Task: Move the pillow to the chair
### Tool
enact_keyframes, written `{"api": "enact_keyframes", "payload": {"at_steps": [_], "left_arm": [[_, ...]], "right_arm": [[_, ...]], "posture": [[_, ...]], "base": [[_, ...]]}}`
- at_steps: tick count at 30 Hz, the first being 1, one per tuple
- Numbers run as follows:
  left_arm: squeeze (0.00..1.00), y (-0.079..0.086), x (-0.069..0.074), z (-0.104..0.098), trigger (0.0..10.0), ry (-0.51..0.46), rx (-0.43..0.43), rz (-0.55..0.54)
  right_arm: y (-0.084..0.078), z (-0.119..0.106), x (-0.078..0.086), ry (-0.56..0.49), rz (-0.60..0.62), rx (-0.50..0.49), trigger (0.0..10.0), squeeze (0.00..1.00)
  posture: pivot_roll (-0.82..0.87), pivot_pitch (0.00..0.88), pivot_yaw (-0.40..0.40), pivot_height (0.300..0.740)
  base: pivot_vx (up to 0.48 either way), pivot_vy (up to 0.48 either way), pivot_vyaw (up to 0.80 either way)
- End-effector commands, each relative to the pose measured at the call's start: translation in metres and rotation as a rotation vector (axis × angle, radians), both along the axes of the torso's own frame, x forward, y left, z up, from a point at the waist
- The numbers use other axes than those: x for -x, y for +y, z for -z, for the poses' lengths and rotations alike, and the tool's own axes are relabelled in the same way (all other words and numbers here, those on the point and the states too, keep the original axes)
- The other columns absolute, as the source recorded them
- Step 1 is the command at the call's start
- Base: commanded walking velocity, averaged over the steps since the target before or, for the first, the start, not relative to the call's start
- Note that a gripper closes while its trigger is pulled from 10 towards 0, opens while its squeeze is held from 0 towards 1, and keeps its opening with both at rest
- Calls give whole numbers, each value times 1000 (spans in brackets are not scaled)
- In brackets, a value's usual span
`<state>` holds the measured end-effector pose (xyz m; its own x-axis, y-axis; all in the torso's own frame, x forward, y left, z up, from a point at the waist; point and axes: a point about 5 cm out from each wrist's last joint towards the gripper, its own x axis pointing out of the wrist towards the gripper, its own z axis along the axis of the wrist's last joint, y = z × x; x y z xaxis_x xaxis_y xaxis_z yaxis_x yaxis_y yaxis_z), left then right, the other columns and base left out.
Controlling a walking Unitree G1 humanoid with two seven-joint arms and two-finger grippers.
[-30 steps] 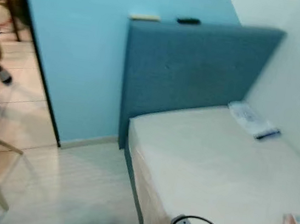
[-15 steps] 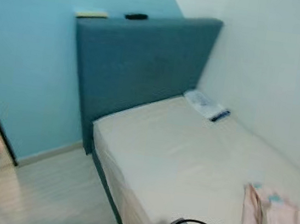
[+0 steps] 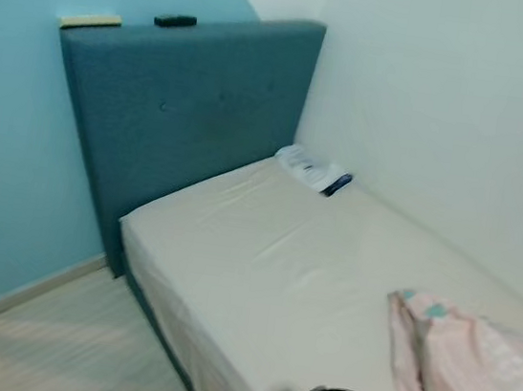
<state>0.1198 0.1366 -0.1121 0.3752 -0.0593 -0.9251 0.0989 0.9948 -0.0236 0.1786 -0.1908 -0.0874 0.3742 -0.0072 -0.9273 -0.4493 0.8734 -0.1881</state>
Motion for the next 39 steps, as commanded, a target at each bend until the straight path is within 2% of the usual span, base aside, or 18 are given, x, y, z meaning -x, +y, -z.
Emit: {"api": "enact_keyframes", "payload": {"at_steps": [1,12,20,23,27,29,39], "left_arm": [[0,-1,3,1,10000,17,-3,11],[0,14,10,3,10000,29,-20,15],[0,11,8,2,10000,11,-15,5],[0,10,6,2,10000,7,-22,-3],[0,24,14,3,10000,16,-33,0],[0,25,15,3,10000,17,-34,0],[0,27,18,4,10000,22,-33,-1]], "right_arm": [[-1,-1,-1,-5,13,2,10000,0],[-1,-1,-1,-5,20,1,10000,0],[-1,-1,-2,-9,22,3,10000,0],[-1,-1,-3,-10,22,3,10000,0],[-1,-1,-3,-8,21,7,10000,0],[-1,-1,-3,-7,19,9,10000,0],[-3,-1,-2,-2,31,9,10000,0]], "posture": [[-50,2,-38,740],[-53,3,-33,740],[-50,5,-30,740],[-50,5,-31,740],[-51,2,-30,740],[-51,2,-30,740],[-51,2,-30,740]], "base": [[-330,0,0],[-374,0,0],[-381,0,0],[0,0,0],[0,0,0],[0,0,0],[0,0,-733]]}}
